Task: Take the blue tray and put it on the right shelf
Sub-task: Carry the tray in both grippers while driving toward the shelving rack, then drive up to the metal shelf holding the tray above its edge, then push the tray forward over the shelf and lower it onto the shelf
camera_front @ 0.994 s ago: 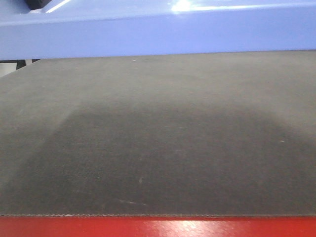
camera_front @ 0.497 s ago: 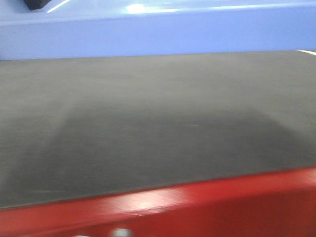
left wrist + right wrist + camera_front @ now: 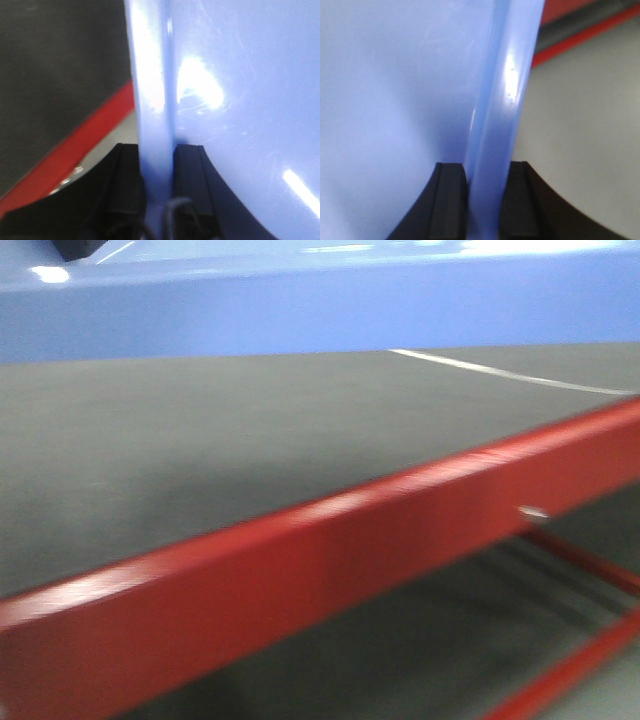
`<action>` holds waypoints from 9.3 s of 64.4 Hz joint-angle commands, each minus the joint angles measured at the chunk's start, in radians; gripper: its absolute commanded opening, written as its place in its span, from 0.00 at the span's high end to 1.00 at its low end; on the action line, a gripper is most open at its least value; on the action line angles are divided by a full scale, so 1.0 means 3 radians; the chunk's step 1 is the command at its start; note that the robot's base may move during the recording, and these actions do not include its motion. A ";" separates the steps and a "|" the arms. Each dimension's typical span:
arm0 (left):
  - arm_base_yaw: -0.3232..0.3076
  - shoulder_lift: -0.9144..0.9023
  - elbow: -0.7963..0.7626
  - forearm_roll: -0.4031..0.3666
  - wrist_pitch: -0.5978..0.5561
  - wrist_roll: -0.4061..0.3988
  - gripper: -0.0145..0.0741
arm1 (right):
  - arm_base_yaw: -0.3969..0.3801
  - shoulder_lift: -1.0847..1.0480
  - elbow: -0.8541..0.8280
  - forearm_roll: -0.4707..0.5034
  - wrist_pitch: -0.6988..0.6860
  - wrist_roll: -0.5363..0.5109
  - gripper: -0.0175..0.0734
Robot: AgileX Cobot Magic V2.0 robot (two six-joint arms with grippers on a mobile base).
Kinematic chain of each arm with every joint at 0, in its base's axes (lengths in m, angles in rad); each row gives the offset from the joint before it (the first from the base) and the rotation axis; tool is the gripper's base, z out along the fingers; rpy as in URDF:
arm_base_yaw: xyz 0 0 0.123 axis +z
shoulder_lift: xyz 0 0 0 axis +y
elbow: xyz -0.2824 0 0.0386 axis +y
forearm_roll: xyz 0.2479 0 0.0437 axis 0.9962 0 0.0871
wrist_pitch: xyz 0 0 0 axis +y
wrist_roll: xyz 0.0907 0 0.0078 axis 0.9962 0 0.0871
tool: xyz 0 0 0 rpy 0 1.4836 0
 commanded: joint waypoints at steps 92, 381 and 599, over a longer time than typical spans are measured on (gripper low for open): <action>-0.0028 -0.0091 -0.0063 0.0097 0.0268 0.0103 0.89 | -0.0002 -0.0071 -0.0104 -0.0242 -0.0168 -0.0094 0.75; -0.0028 -0.0091 -0.0063 -0.0056 0.0283 0.0103 0.89 | -0.0002 -0.0071 -0.0104 -0.0242 -0.0147 -0.0094 0.75; 0.0511 0.0913 -0.1261 0.0349 -0.0228 0.0227 0.89 | -0.0009 0.1321 -0.1337 -0.0449 -0.0203 -0.0225 0.75</action>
